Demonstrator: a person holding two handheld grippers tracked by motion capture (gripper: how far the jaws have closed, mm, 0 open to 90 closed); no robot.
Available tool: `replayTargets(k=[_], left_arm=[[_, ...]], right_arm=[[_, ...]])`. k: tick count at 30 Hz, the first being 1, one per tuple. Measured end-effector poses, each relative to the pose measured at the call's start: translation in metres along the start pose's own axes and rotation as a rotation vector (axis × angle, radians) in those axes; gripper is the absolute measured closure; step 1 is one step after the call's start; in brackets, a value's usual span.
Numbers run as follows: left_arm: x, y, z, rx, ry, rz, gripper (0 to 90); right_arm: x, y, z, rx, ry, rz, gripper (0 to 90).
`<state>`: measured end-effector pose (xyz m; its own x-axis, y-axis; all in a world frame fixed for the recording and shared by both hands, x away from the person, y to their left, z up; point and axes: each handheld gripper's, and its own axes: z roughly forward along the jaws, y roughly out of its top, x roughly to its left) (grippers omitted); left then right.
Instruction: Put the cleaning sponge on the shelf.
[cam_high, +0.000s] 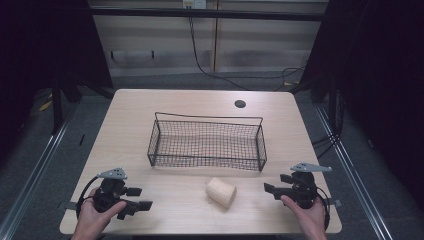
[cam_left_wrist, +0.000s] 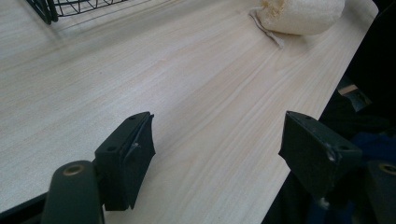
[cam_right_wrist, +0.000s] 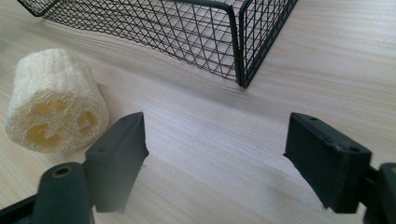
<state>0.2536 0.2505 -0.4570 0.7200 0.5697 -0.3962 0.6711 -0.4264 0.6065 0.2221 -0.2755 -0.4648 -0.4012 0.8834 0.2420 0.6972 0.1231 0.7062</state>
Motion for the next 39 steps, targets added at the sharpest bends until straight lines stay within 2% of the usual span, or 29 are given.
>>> replayTargets(k=[5,10,14,19,27,28,33,39], left_arm=[[0.001,0.0,-0.001,-0.008,0.006,-0.013,24.2],[0.002,0.0,-0.002,-0.004,0.003,-0.017,24.2],[0.002,0.0,-0.002,-0.001,0.0,-0.016,24.2],[0.002,0.0,-0.003,-0.004,0.006,-0.016,24.4],[0.003,0.0,-0.004,-0.006,0.005,-0.013,24.3],[0.003,0.0,-0.004,-0.003,0.004,-0.014,24.3],[0.002,0.0,-0.004,-0.005,0.009,-0.013,24.4],[0.001,0.0,-0.002,0.011,0.008,-0.01,24.4]], right_arm=[[-0.002,-0.001,-0.001,0.013,0.011,0.027,20.7],[0.003,0.004,-0.005,-0.003,0.034,-0.006,21.6],[0.006,0.008,-0.004,0.021,0.071,-0.028,22.9],[0.009,0.012,-0.007,0.042,0.063,-0.027,23.8],[0.013,0.02,-0.011,0.055,0.089,-0.005,25.1],[0.016,0.024,-0.012,0.067,0.105,-0.003,26.3],[0.021,0.03,-0.012,0.086,0.119,-0.015,26.1],[0.028,0.038,-0.01,0.142,0.148,-0.051,20.9]])
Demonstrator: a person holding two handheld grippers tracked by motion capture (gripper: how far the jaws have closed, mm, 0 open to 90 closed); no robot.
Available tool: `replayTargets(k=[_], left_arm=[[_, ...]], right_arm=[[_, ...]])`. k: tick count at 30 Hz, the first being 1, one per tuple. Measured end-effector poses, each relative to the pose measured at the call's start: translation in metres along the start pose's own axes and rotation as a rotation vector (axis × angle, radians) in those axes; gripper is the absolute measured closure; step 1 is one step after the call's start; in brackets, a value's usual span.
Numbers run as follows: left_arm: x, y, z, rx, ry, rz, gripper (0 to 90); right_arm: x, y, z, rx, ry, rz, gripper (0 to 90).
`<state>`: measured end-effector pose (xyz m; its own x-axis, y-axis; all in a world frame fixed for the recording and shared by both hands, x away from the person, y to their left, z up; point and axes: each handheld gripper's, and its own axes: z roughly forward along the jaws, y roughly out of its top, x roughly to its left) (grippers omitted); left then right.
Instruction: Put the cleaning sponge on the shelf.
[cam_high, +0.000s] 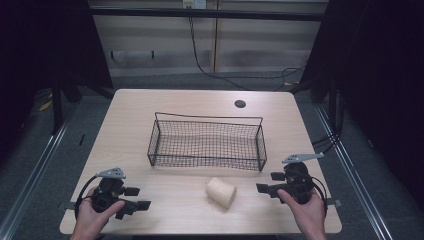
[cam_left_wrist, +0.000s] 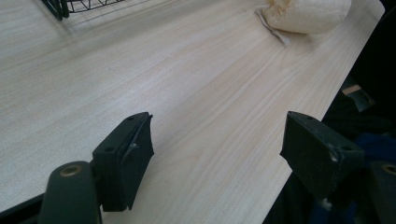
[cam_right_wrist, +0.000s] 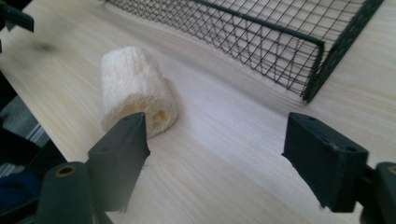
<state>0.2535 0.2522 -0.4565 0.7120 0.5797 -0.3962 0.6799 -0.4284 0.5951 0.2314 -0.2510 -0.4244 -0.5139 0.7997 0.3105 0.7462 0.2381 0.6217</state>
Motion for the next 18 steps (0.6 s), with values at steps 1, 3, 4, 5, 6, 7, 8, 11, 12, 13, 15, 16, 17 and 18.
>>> replayTargets(k=[1,3,4,5,6,7,8,11,12,13,15,16,17,18], left_arm=[[0.0,0.0,0.0,0.003,0.001,0.003,24.4],[-0.001,0.0,0.001,0.005,-0.001,0.003,24.4],[-0.001,0.0,0.001,0.005,-0.001,0.003,24.4],[0.0,0.0,0.001,0.006,0.0,0.002,24.4],[0.0,0.0,0.001,0.006,0.0,0.002,24.4],[0.0,0.0,0.001,0.006,0.0,0.001,24.4],[0.0,0.0,0.001,0.01,-0.001,0.005,24.4],[-0.001,0.0,0.001,0.009,0.0,0.005,24.4],[-0.001,0.0,0.001,0.009,0.0,0.005,24.4],[-0.001,0.0,0.001,0.009,-0.002,0.003,24.4],[0.0,0.0,0.001,0.007,0.001,0.003,24.4],[0.0,0.0,0.001,0.007,0.001,0.003,24.4],[0.0,0.0,0.001,0.006,0.0,0.003,24.4],[0.0,0.0,0.001,0.006,0.0,0.003,24.4]], right_arm=[[0.001,0.001,0.002,0.013,0.006,-0.008,20.9],[0.003,0.002,0.004,0.042,0.026,-0.021,20.0],[0.003,0.002,0.004,0.042,0.026,-0.021,20.0],[0.006,0.004,0.006,0.066,0.038,-0.042,20.0],[0.006,0.004,0.006,0.066,0.038,-0.042,20.0],[0.008,0.008,0.005,0.078,0.049,-0.049,20.0],[0.009,0.01,0.005,0.083,0.057,-0.053,20.0],[0.013,0.02,0.005,0.086,0.069,-0.067,20.1],[0.014,0.023,0.005,0.083,0.073,-0.069,20.0],[0.016,0.027,0.005,0.082,0.076,-0.074,20.1],[0.018,0.032,0.006,0.084,0.083,-0.076,20.1],[0.018,0.034,0.006,0.086,0.088,-0.082,20.1],[0.018,0.034,0.006,0.086,0.088,-0.082,20.1],[0.019,0.039,0.006,0.095,0.103,-0.078,19.4]])
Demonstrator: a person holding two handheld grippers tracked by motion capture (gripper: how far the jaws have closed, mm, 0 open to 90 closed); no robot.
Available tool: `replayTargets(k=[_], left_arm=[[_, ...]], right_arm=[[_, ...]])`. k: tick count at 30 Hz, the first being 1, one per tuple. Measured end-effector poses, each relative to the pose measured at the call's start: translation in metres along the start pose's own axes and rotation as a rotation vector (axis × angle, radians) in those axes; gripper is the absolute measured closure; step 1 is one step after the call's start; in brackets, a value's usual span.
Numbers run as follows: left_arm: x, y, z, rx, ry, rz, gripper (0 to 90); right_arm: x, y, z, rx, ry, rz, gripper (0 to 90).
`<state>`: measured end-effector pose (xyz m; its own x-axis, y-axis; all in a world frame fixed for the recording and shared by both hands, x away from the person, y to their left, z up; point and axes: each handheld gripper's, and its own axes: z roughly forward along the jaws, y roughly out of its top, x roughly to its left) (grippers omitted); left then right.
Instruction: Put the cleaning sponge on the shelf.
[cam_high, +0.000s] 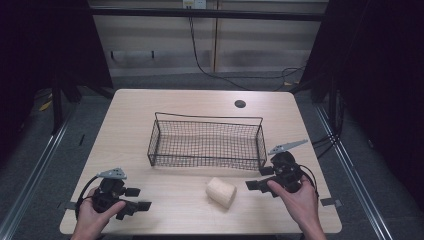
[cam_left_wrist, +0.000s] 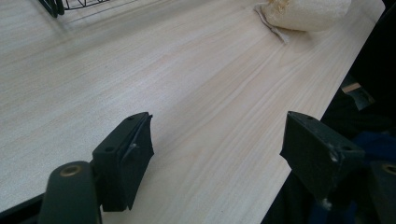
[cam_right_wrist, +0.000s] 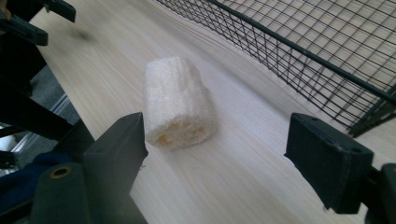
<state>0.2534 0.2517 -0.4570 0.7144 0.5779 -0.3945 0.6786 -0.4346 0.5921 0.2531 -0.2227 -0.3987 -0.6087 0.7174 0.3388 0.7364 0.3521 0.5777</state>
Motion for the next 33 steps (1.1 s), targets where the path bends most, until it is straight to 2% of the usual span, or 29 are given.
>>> replayTargets(k=[4,6,14,16,17,20,21,24,27,29,30,33], left_arm=[[-0.001,0.0,0.0,-0.004,-0.002,-0.004,24.4],[0.0,0.0,0.0,-0.004,-0.002,-0.004,24.4],[0.0,0.0,-0.001,-0.003,-0.005,-0.002,24.4],[0.0,0.0,0.0,-0.009,-0.004,-0.003,24.4],[0.0,0.0,-0.001,-0.009,-0.003,-0.004,24.4],[0.0,0.0,-0.001,-0.01,-0.001,-0.004,24.4],[0.0,0.0,-0.001,-0.009,0.0,-0.002,24.4],[0.0,0.0,-0.001,-0.008,-0.003,-0.003,24.4],[0.0,0.0,0.0,-0.007,-0.004,-0.002,24.4],[0.0,0.0,0.0,-0.007,-0.005,-0.002,24.4],[0.0,0.0,0.0,-0.007,-0.005,-0.002,24.4],[0.0,0.0,-0.001,-0.007,-0.005,-0.002,24.4]], right_arm=[[0.002,0.007,0.002,0.025,0.018,-0.005,19.6],[0.005,0.011,0.005,0.06,0.033,-0.008,19.5],[0.01,0.026,0.015,0.141,0.082,-0.029,19.4],[0.01,0.027,0.016,0.147,0.087,-0.029,19.5],[0.01,0.031,0.02,0.188,0.093,-0.014,19.3],[0.01,0.033,0.024,0.208,0.1,-0.007,19.5],[0.011,0.036,0.028,0.236,0.109,0.0,19.7],[0.011,0.038,0.032,0.253,0.117,0.0,20.1],[0.014,0.043,0.039,0.285,0.122,-0.023,21.4],[0.015,0.044,0.04,0.296,0.121,-0.023,21.7],[0.018,0.047,0.045,0.326,0.123,-0.033,22.4],[0.02,0.051,0.051,0.362,0.128,-0.048,22.7]])
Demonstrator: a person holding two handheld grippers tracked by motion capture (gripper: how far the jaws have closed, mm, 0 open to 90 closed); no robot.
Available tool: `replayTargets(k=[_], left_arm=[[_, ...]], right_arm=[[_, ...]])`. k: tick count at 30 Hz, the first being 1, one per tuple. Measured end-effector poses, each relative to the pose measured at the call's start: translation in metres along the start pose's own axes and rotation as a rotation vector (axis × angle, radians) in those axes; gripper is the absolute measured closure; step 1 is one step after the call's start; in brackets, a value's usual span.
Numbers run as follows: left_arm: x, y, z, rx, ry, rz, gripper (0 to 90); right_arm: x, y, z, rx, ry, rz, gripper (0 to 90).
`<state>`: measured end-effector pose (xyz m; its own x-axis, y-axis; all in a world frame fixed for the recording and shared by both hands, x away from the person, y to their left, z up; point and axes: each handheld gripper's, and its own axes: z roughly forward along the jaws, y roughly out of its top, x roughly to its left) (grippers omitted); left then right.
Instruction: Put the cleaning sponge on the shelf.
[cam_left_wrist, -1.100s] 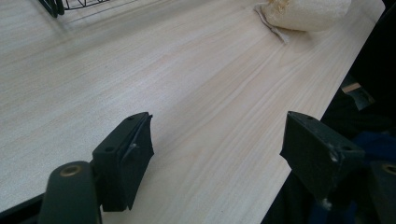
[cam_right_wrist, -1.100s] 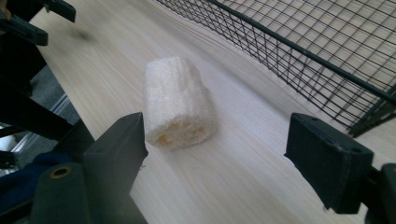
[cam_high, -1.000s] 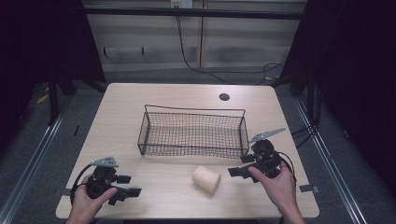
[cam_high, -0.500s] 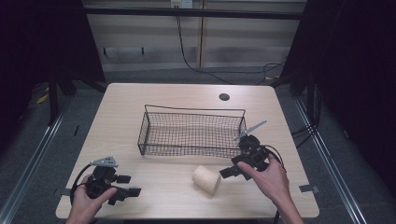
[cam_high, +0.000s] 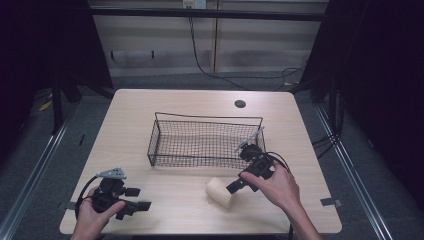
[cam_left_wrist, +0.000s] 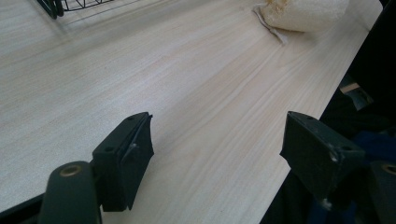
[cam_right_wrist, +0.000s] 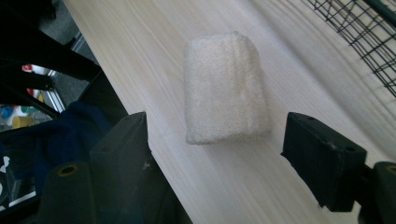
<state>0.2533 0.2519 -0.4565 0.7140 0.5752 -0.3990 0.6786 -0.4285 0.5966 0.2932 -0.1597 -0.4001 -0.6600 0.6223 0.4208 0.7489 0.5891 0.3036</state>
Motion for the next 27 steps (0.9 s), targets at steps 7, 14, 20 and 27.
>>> replayTargets(k=[7,14,20,27], left_arm=[[0.0,0.0,0.0,0.004,0.002,0.003,24.4],[0.0,0.0,0.0,0.005,0.001,0.003,24.4],[0.0,0.0,0.0,0.003,0.002,0.004,24.4],[0.0,0.0,0.0,0.004,0.002,0.004,24.4]], right_arm=[[0.0,0.01,0.009,0.049,0.014,-0.002,23.5],[0.003,0.019,0.019,0.11,0.005,-0.013,23.0],[-0.002,0.025,0.029,0.148,-0.017,-0.02,23.9],[-0.003,0.027,0.038,0.183,-0.018,-0.041,23.8]])
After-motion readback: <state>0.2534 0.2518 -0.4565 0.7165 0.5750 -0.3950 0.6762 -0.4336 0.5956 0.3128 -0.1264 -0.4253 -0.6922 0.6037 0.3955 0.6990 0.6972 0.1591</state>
